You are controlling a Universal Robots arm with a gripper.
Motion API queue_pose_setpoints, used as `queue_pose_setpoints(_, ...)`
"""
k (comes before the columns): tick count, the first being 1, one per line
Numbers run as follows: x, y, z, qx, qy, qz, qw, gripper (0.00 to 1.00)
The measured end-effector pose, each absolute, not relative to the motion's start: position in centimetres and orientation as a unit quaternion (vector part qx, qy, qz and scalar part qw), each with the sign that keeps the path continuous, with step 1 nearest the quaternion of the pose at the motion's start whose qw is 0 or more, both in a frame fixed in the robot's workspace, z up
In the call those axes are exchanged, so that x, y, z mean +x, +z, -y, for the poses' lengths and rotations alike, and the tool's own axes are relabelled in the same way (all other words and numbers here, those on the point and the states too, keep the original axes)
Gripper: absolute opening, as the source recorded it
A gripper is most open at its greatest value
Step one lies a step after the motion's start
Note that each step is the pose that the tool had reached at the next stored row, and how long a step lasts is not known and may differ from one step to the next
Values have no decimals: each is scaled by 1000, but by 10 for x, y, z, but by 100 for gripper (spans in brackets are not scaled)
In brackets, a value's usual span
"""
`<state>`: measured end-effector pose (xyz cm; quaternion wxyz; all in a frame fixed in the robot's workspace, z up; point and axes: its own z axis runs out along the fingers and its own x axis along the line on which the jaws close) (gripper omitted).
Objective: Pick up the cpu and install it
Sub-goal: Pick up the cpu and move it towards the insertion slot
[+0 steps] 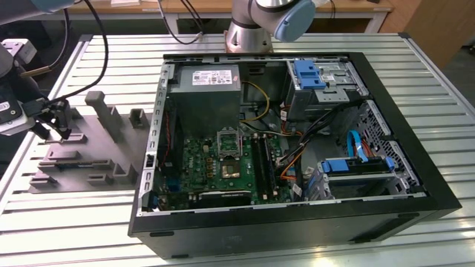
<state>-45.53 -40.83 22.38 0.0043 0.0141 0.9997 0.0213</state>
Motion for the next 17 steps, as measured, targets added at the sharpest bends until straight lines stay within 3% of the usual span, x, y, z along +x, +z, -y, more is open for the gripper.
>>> queue_pose_setpoints(17,-455,228,408,14,21,-1000,4,47)
